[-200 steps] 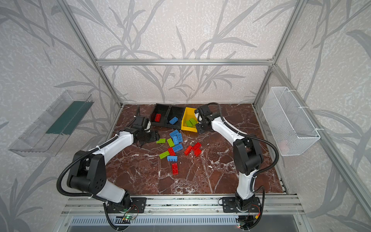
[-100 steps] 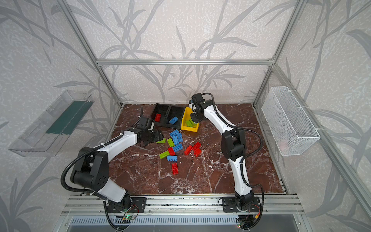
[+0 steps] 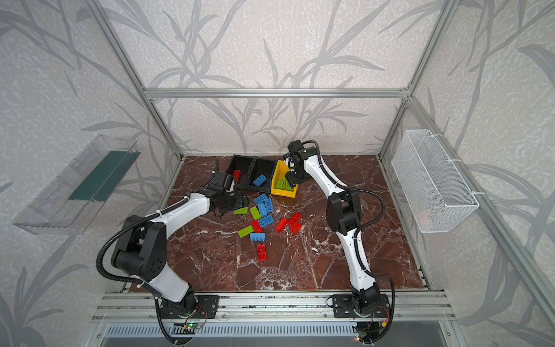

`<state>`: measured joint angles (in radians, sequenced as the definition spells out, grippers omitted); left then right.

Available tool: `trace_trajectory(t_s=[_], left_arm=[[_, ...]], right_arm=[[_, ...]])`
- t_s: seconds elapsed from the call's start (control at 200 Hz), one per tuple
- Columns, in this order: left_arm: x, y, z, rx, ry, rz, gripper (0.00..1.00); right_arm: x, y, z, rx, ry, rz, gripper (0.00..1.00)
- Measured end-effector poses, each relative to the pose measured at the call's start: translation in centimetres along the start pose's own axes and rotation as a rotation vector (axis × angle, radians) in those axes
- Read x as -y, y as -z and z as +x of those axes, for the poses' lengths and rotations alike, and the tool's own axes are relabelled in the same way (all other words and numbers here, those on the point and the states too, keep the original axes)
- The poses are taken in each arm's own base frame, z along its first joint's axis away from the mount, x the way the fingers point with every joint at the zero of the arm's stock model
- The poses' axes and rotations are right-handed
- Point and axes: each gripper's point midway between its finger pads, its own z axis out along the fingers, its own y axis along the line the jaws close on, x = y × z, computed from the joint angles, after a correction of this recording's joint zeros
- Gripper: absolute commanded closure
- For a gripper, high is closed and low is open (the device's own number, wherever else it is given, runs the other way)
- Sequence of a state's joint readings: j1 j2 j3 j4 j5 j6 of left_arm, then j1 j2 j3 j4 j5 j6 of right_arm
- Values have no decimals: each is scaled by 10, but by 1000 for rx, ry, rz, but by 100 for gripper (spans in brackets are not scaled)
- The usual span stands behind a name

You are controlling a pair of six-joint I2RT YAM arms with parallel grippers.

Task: Sort the legos into containers by color
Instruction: Place the lego in the container, then pick up the lego from the middle-left of the table.

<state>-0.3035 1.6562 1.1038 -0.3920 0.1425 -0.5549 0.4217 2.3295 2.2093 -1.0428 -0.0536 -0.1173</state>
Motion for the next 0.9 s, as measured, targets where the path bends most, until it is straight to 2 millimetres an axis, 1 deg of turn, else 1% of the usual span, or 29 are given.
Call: trace_trajectory(t_s=[0.05,0.115,0.195,0.27,0.34,0.39,0.44,0.49,0.545,0.625,0.735,0.8,0.9], left_arm=[[2,-1,-3,2,4,-2,11],[6,-4,-5,1,6,-7,11],[10,-8,-6,-5,5,-16,10],[9,-11,-5,-11,10,-35,11],[6,-12,-2,-21,23,-55,10],[3,-12,0,-24,33,-72,10],[0,-12,1,-25,44,-85,10],[-3,-11,2,-28,51,-98,10],[-6,-11,3,-31,51,-114,10],[-11,-14,6,-45,49,-140,9],[-19,-25,11,-76,43,-182,9],[-24,-31,15,-96,42,-201,9],[-28,-37,19,-122,40,-222,8]], right_arm=[[0,2,12,-10,-21,-7,34],[-1,14,23,7,-45,-13,34],[-2,40,31,66,-76,-14,34],[-1,75,33,171,-111,-10,34],[0,103,38,270,-142,-4,33],[-1,118,45,330,-160,-9,32],[-1,127,54,373,-184,-12,32],[0,129,64,393,-213,-18,31],[0,125,74,400,-241,-25,31],[1,110,91,372,-277,-29,31],[4,92,109,324,-314,-29,31],[6,86,115,309,-329,-28,31],[6,85,117,312,-337,-27,31]])
